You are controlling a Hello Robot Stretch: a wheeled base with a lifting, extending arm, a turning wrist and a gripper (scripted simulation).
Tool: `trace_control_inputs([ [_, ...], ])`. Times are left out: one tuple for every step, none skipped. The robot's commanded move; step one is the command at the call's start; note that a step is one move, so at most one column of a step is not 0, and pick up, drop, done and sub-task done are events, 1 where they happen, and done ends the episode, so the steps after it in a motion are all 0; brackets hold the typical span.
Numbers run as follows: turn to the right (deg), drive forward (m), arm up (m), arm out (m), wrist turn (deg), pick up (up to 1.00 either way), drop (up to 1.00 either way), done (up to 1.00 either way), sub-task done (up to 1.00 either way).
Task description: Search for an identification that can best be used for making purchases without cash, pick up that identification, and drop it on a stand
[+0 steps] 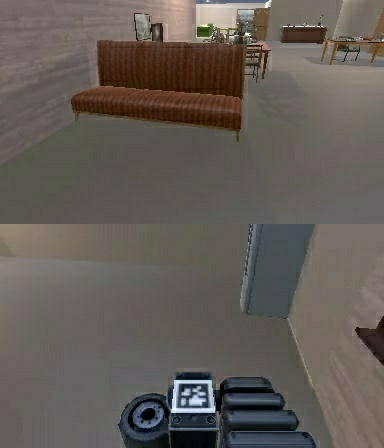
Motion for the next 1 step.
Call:
trace_control_inputs([
  [0.0, 0.0, 0.0, 0.0, 0.0, 0.0, 0.0, 1.0, 0.0],
])
